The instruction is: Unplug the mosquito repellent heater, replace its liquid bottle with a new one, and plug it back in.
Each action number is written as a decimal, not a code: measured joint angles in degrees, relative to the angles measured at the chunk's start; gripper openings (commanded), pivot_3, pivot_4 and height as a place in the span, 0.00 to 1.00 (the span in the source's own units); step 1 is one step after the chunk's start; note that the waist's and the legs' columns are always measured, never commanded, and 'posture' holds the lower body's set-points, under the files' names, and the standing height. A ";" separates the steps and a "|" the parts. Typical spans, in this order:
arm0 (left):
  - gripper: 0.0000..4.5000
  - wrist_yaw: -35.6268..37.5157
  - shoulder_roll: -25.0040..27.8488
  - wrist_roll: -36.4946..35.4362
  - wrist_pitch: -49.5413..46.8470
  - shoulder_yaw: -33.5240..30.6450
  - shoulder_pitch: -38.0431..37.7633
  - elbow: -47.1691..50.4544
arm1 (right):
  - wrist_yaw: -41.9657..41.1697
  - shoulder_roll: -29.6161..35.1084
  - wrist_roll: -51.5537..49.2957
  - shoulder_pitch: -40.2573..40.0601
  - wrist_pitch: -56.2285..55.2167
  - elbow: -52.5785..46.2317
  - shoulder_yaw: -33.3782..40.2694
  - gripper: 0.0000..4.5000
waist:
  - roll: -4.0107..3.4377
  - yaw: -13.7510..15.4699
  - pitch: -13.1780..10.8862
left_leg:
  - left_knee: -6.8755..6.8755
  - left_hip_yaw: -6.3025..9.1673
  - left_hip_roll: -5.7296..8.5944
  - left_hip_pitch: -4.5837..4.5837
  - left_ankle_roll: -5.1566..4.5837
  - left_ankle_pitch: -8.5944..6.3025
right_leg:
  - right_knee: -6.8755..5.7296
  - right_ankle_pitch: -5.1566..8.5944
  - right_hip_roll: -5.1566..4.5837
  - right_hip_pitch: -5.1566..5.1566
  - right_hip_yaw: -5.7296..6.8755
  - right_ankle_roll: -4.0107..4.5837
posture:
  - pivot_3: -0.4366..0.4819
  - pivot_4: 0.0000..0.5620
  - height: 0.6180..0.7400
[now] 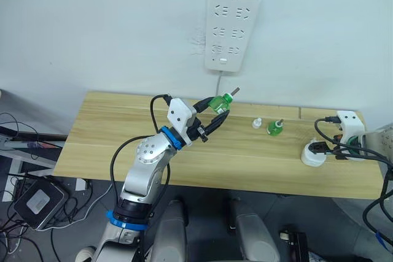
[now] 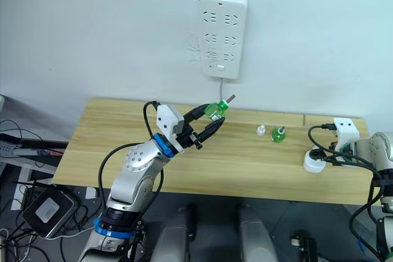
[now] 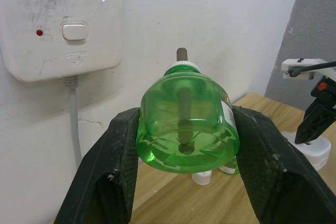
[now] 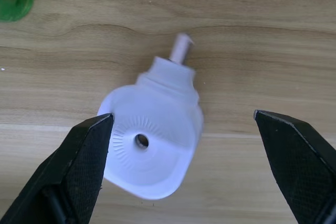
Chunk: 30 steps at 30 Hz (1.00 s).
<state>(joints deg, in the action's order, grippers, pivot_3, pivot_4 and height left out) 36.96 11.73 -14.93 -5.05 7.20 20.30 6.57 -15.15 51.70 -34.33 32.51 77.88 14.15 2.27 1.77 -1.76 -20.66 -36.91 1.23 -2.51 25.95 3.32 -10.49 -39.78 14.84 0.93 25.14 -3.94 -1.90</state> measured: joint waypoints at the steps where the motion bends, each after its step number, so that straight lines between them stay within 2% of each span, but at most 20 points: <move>1: 0.50 0.00 0.01 0.00 0.00 0.00 0.00 0.00 | -0.38 0.00 0.69 0.05 -0.02 0.00 0.00 0.99 | 0.00 0.01 0.00 | 0.00 0.00 0.00 0.00 0.00 0.00 | 0.00 0.00 0.00 0.00 0.00 0.00 | 0.48 0.61 1.00; 9: 0.50 0.00 -0.12 0.05 0.02 0.92 -0.01 0.00 | -2.39 -0.11 4.91 0.47 1.80 0.00 0.14 0.99 | 0.00 -0.05 0.00 | 0.04 -0.03 0.00 0.00 0.00 0.00 | 0.01 0.00 0.00 0.03 -0.02 0.00 | 0.48 0.61 1.00; 14: 0.50 -0.05 -0.15 0.05 0.08 1.02 -0.03 0.00 | -1.77 -1.18 6.55 2.69 5.55 -0.77 3.46 0.99 | 0.00 -0.07 0.00 | 0.04 -0.02 -0.01 0.00 0.00 0.00 | 0.01 0.00 0.00 0.03 -0.01 0.00 | 0.48 0.61 1.00; 21: 0.50 -0.12 -0.35 0.08 0.18 1.18 -0.51 0.00 | -3.96 -1.24 8.03 2.67 4.88 -2.97 3.14 0.99 | 0.00 -0.04 0.00 | 0.07 -0.04 0.00 0.02 -0.01 -0.01 | 0.11 0.00 0.00 0.02 -0.02 0.00 | 0.47 0.60 1.00; 25: 0.50 -0.11 -0.32 0.07 0.19 1.24 -0.57 0.01 | -6.13 -0.82 8.45 1.43 4.13 -4.37 2.99 0.79 | 0.00 -0.04 0.00 | 0.09 -0.03 0.00 0.02 -0.01 -0.01 | 0.14 0.00 0.00 0.03 -0.02 0.00 | 0.48 0.60 1.00; 30: 0.50 -0.14 -0.17 0.09 0.24 1.24 -1.04 0.13 | -8.26 3.94 9.22 -3.48 3.76 -4.97 3.31 0.38 | -0.01 0.10 0.00 | 0.13 -0.04 0.00 0.05 -0.04 -0.03 | 0.25 0.00 -0.01 0.01 -0.01 0.00 | 0.47 0.61 1.00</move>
<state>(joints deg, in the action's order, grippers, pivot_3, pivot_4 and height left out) 36.83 11.55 -14.85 -4.81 8.44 19.27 6.70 -23.41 55.64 -25.11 29.04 81.64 9.18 5.58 1.77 -1.66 -20.66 -36.78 1.20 -2.51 26.00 3.28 -10.52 -39.53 14.84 0.91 25.15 -3.95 -1.90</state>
